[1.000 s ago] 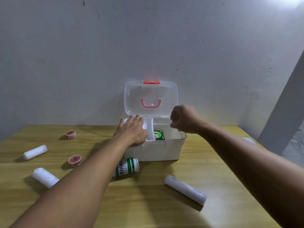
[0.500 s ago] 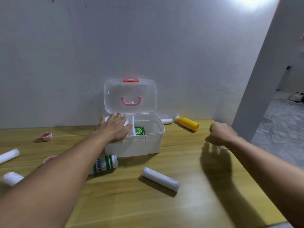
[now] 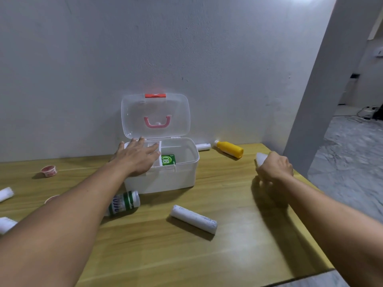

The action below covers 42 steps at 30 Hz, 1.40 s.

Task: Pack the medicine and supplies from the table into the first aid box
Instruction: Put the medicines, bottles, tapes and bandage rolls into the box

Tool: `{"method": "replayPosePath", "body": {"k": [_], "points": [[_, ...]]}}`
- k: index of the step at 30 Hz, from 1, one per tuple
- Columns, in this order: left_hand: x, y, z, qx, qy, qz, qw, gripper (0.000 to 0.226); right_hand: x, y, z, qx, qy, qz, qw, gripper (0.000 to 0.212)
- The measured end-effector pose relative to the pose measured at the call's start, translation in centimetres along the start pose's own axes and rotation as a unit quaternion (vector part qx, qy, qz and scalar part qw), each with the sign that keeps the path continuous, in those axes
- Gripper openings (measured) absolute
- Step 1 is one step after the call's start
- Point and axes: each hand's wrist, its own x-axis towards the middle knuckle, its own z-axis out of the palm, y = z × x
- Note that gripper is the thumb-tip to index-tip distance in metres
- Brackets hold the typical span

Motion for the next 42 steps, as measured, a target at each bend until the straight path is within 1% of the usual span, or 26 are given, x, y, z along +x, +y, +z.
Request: {"method": "replayPosePath", "body": {"k": [2,4,6,7,10,12,14,17,21,28,32,34,38,42], "points": [[0.0,0.0,0.0,-0.004,0.001,0.001,1.000,0.054,-0.2,-1.0,-0.5,0.066,0.021,0.011,0.998,0.040],[0.0,0.1,-0.1,-0.006,0.001,0.001,1.000,0.053,-0.9,-2.6,-1.5,0.102,0.043,-0.019,0.994,0.046],[-0.1,0.1,-0.1,-0.008,0.001,0.002,1.000,0.053,-1.7,-4.5,-2.6,0.133,0.047,-0.075,0.987,0.046],[-0.1,0.2,-0.1,-0.009,0.000,0.002,1.000,0.053,-2.3,-5.5,-3.1,0.146,0.036,-0.111,0.982,0.047],[-0.3,0.2,-0.1,-0.012,-0.001,-0.001,1.000,0.054,-4.1,-8.5,-4.1,0.163,-0.029,-0.230,0.959,0.047],[-0.4,0.3,-0.3,-0.015,-0.001,0.001,1.000,0.055,-5.4,-10.4,-4.3,0.122,-0.066,-0.308,0.941,0.047],[-0.4,0.4,-0.4,-0.022,0.003,0.002,1.000,0.056,-6.6,-12.4,-4.2,0.060,-0.081,-0.369,0.924,0.045],[-0.2,0.3,-0.3,-0.032,0.008,0.001,0.999,0.059,-7.3,-14.7,-3.2,-0.011,-0.106,-0.413,0.905,0.038],[-0.1,0.1,-0.2,-0.047,0.011,-0.001,0.999,0.060,-7.2,-16.9,-1.3,-0.048,-0.128,-0.439,0.888,0.035],[-0.3,0.2,-0.1,-0.066,0.014,0.000,0.998,0.061,-5.7,-18.3,1.8,-0.066,-0.145,-0.454,0.877,0.040],[-0.5,0.3,-0.2,-0.061,0.008,0.003,0.998,0.062,-5.3,-18.2,2.8,-0.014,-0.107,-0.418,0.902,0.036],[-0.5,0.3,-0.2,-0.061,0.008,0.002,0.998,0.062,-5.3,-18.5,2.8,0.010,-0.120,-0.389,0.913,0.031],[-0.4,0.3,-0.3,-0.057,0.011,-0.001,0.998,0.061,-5.5,-19.2,2.7,0.015,-0.159,-0.365,0.917,0.030],[-0.5,0.4,-0.3,-0.056,0.009,-0.003,0.998,0.061,-5.7,-19.5,3.4,0.053,-0.168,-0.368,0.913,0.034]]}}
